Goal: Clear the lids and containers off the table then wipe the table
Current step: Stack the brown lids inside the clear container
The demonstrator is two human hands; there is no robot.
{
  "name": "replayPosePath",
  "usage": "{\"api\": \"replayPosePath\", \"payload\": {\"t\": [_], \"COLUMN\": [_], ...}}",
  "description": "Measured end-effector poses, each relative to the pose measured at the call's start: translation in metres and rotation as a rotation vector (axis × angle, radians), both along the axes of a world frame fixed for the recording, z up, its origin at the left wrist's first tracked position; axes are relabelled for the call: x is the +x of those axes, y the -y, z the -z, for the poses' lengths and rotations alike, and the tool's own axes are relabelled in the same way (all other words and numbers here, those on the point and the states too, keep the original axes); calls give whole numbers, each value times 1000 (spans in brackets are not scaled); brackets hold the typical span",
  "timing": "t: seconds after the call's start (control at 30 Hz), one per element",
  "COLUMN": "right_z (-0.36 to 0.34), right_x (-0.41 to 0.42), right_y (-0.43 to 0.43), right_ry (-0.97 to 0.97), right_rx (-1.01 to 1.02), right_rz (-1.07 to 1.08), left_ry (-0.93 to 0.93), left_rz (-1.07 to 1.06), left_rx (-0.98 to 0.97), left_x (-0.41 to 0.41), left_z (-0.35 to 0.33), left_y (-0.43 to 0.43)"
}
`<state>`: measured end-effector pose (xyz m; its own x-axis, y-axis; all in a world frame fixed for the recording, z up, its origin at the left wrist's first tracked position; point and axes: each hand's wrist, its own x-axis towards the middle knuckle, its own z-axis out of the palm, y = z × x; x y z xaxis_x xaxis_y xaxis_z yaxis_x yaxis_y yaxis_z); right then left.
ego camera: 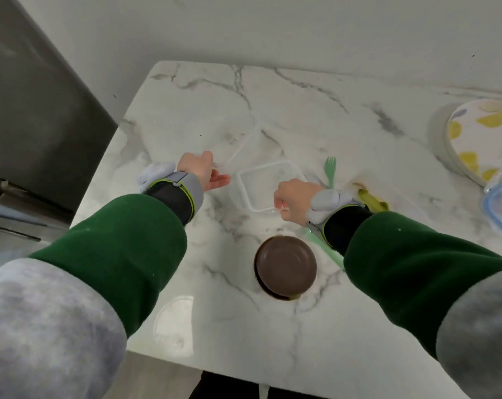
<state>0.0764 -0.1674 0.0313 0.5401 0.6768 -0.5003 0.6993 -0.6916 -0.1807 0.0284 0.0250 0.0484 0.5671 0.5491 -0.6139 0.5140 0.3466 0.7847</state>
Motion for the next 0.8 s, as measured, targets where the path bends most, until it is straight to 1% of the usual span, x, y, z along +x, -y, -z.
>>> {"api": "replayPosePath", "payload": {"t": [0.1,0.27,0.47,0.57,0.7,0.8], "right_z": [5,10,27,39,50,53], "right_x": [-8,-15,-17,-19,-25,-25], "right_y": [22,35,28,22,17,18], "right_ry": [-1,56,109,97,35,-15], "right_rx": [-17,-34,-79,-72,-58,-2], "right_rz": [-48,-117,-104,-101,-90,-15], "left_ry": [-33,-85,-173,-208,-222,-220], "left_rz": [-46,-153,-222,-248,-218,-199], "left_rx": [12,3,19,12,-5,-13], "left_x": [-28,-66,-103,-113,-118,-118], "left_z": [6,15,30,37,39,40], "left_y": [20,38,47,50,54,57]}}
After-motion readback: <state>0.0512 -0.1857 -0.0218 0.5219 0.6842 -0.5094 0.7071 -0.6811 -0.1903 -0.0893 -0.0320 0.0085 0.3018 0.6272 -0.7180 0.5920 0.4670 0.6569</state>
